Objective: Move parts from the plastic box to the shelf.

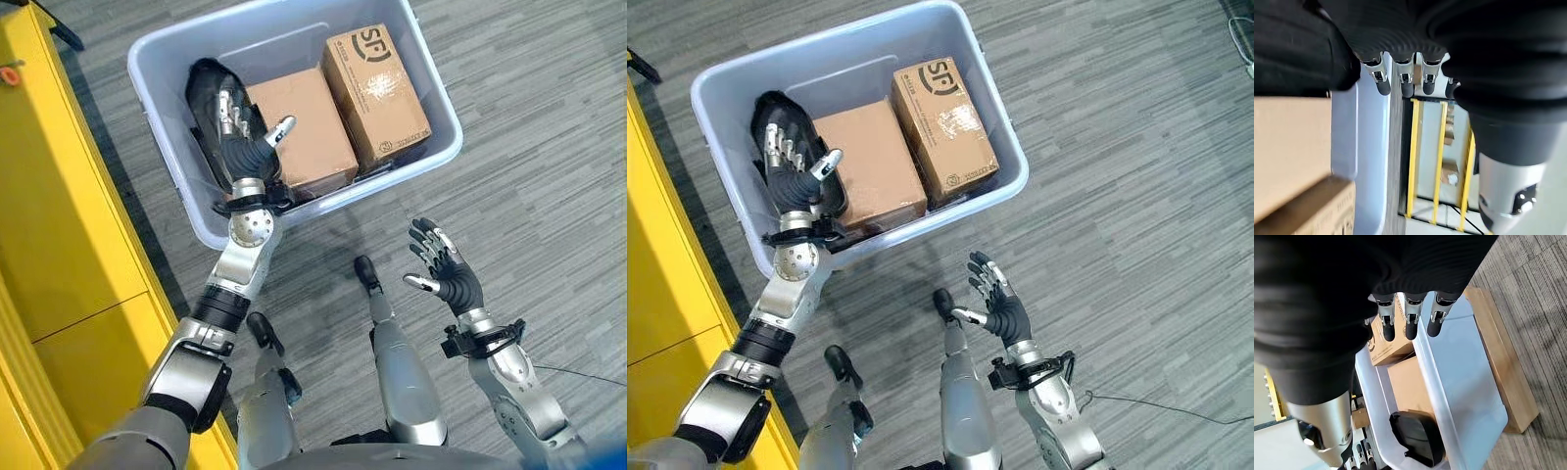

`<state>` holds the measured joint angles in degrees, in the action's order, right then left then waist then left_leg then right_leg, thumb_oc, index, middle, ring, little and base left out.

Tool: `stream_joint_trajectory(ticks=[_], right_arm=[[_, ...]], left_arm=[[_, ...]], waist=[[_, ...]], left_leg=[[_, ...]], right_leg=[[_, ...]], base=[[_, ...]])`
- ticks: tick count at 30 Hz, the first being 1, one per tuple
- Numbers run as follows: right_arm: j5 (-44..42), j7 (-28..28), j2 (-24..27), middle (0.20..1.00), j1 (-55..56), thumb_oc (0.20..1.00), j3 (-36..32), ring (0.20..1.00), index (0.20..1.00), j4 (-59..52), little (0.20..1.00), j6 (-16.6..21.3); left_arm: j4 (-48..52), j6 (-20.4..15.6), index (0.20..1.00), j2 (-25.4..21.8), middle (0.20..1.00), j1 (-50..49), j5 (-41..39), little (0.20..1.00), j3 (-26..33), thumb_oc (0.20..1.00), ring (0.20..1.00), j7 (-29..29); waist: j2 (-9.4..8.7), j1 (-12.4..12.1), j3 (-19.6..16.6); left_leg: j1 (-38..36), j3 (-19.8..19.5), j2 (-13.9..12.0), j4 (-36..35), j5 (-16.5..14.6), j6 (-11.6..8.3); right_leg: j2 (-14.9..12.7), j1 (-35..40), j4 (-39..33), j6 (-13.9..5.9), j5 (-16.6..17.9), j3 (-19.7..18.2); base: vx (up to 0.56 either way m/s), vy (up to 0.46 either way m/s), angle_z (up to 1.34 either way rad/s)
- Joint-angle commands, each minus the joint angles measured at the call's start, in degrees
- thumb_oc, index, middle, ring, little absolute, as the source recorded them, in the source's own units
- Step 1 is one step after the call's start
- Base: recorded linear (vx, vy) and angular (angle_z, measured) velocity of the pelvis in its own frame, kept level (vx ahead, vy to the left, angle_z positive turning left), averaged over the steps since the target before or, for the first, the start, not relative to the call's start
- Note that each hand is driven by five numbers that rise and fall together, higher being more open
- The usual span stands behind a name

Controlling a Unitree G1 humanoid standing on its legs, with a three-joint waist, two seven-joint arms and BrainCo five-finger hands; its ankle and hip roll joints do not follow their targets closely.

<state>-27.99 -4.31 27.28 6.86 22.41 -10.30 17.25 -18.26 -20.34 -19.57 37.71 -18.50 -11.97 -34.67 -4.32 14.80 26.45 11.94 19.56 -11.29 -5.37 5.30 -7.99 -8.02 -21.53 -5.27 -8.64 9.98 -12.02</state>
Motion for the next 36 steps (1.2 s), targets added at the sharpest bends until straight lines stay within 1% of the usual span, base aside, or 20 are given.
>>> stream_joint_trajectory(ticks=[1,2,6,11,24,32,36], right_arm=[[-1.35,0.14,0.63,1.0,-0.06,1.0,-1.97,1.0,1.0,-2.86,1.0,4.22],[-1.36,0.14,0.62,1.0,-0.07,1.0,-1.97,1.0,1.0,-2.85,1.0,4.23],[-2.04,0.33,0.92,1.0,-0.09,1.0,-0.89,1.0,1.0,-3.33,1.0,4.77],[-2.92,1.05,1.28,1.0,0.54,1.0,-0.56,1.0,1.0,-3.75,1.0,5.1],[-2.89,1.21,2.24,1.0,1.64,1.0,-0.56,1.0,1.0,-4.6,1.0,5.3],[-2.79,1.28,2.58,1.0,1.51,1.0,-0.68,1.0,1.0,-4.79,1.0,5.4],[-3.09,1.32,2.78,1.0,1.44,1.0,-0.71,1.0,1.0,-5.05,1.0,5.36]], left_arm=[[-4.27,-1.5,1.0,-3.99,1.0,7.33,5.28,1.0,0.89,1.0,1.0,-3.82],[-4.28,-1.5,1.0,-3.99,1.0,7.34,5.29,1.0,0.88,1.0,1.0,-3.84],[-5.69,0.63,1.0,-5.01,1.0,9.72,10.69,1.0,1.62,1.0,1.0,-9.42],[-5.86,1.87,1.0,-5.93,1.0,10.39,14.58,1.0,1.42,1.0,1.0,-11.12],[-7.13,3.18,1.0,-6.22,1.0,11.38,16.38,1.0,2.35,1.0,1.0,-14.15],[-4.41,3.59,1.0,-6.41,1.0,9.69,18.13,1.0,4.16,1.0,1.0,-15.55],[-5.68,3.82,1.0,-6.73,1.0,10.06,17.63,1.0,4.05,1.0,1.0,-15.46]], waist=[[-1.95,-0.13,-1.2],[-1.95,-0.12,-1.2],[-4.18,-0.5,-0.66],[-5.12,-0.75,-0.29],[-6.2,-1.14,0.65],[-6.19,-1.68,0.98],[-6.37,-1.81,1.01]], left_leg=[[-0.26,-3.35,-4.43,0.97,2.55,-2.34],[-0.24,-3.37,-4.43,0.97,2.55,-2.34],[1.63,-4.34,-4.67,1.26,2.7,-2.28],[2.24,-4.97,-4.73,1.32,2.64,-2.24],[3.55,-5.72,-4.71,1.45,2.64,-2.34],[4.18,-6.3,-4.71,1.48,2.74,-2.34],[4.56,-6.61,-4.74,1.44,2.73,-2.37]], right_leg=[[-3.53,-0.25,6.11,-4.16,-2.84,1.02],[-3.53,-0.26,6.11,-4.16,-2.84,1.03],[-3.16,-0.88,5.61,-4.15,-2.47,1.9],[-3.15,-0.91,5.45,-4.06,-2.52,2.65],[-3.19,-1.11,4.75,-4.06,-2.32,3.48],[-3.19,-1.08,4.71,-3.98,-2.46,4.18],[-3.17,-1.24,4.66,-3.94,-2.48,4.34]], base=[[0.0,-0.023,0.13],[-0.01,-0.028,0.21],[-0.01,-0.038,0.11],[0.0,-0.008,0.0],[-0.01,0.0,0.03],[0.0,0.001,0.02],[0.0,-0.001,0.03]])
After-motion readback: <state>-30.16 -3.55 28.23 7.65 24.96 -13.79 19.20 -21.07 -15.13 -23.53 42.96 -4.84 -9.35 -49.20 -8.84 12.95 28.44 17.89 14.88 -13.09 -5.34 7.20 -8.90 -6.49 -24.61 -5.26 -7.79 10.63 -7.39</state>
